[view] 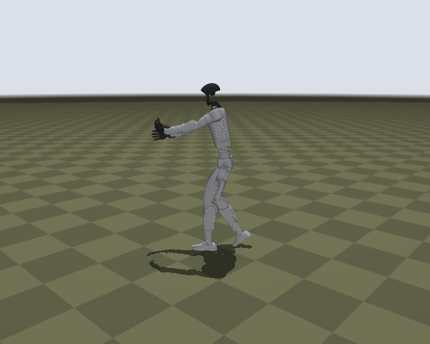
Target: Dance
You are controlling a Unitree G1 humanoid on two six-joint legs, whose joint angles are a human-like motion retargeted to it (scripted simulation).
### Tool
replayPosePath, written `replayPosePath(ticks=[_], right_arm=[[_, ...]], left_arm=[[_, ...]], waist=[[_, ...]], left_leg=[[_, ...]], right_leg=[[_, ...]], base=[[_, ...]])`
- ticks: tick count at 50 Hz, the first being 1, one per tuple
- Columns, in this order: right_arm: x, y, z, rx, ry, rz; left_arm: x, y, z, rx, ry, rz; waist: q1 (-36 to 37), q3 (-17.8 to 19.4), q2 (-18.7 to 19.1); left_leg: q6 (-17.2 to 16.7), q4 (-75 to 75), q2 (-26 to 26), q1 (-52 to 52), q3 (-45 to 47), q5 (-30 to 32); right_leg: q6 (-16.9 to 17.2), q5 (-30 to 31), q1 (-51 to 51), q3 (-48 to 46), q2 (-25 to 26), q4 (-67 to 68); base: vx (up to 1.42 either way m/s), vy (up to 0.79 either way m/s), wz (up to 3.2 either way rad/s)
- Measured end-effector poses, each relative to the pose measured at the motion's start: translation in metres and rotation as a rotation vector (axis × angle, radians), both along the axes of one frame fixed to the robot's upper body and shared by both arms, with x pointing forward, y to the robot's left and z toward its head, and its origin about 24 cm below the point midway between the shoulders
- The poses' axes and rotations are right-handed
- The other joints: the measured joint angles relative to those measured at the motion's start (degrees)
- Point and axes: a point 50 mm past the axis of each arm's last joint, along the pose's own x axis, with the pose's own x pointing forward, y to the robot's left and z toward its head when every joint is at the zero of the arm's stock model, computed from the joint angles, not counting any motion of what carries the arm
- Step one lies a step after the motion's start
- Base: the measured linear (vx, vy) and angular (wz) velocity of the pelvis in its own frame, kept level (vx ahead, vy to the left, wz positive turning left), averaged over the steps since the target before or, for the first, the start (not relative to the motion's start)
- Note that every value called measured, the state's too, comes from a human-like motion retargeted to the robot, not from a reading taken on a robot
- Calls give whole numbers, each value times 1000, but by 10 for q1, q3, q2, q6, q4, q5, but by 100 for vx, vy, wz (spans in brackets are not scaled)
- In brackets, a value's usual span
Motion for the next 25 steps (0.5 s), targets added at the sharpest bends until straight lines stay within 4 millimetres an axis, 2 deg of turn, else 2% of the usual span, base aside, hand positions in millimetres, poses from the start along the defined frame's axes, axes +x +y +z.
replayPosePath(ticks=[2, 7, 12, 17, 23, 25], right_arm=[[0, 2, 0, 11, -3, 1], [1, 3, 5, 26, -23, 4], [2, 6, 10, 30, -38, 9], [1, 2, 6, 47, -30, -7], [-2, -17, 4, 36, -12, -23], [-3, -21, 4, 26, -9, -25]], left_arm=[[0, 1, 1, 9, -6, 2], [0, 2, 8, 21, -33, 4], [1, 5, 14, 12, -49, 14], [0, 2, 12, 15, -44, 4], [-4, -15, 8, -12, -32, -26], [-5, -18, 7, -26, -23, -34]], waist=[[-3, 1, -4], [-10, 11, -16], [-17, 26, -22], [-16, 36, -28], [-13, 44, -28], [-10, 45, -26]], left_leg=[[-1, -9, -2, -4, -3, 8], [-8, -28, -7, -19, -8, 29], [-20, -57, -2, -23, -7, 47], [-35, -63, 1, -36, -23, 17], [-14, 13, -17, -98, -38, -56], [1, 71, -30, -132, -54, -57]], right_leg=[[6, -8, 17, 8, 7, -49], [9, -73, 45, -1, 8, -149], [6, -109, 41, 14, 23, -192], [-8, -135, 30, 13, 32, -204], [-7, -135, 7, -12, 22, -201], [-13, -132, -3, -20, 19, -195]], base=[[-19, 1, 10], [-24, 7, 15], [-23, 11, 8], [-23, 18, 9], [-24, 24, 36], [-16, 28, 25]])
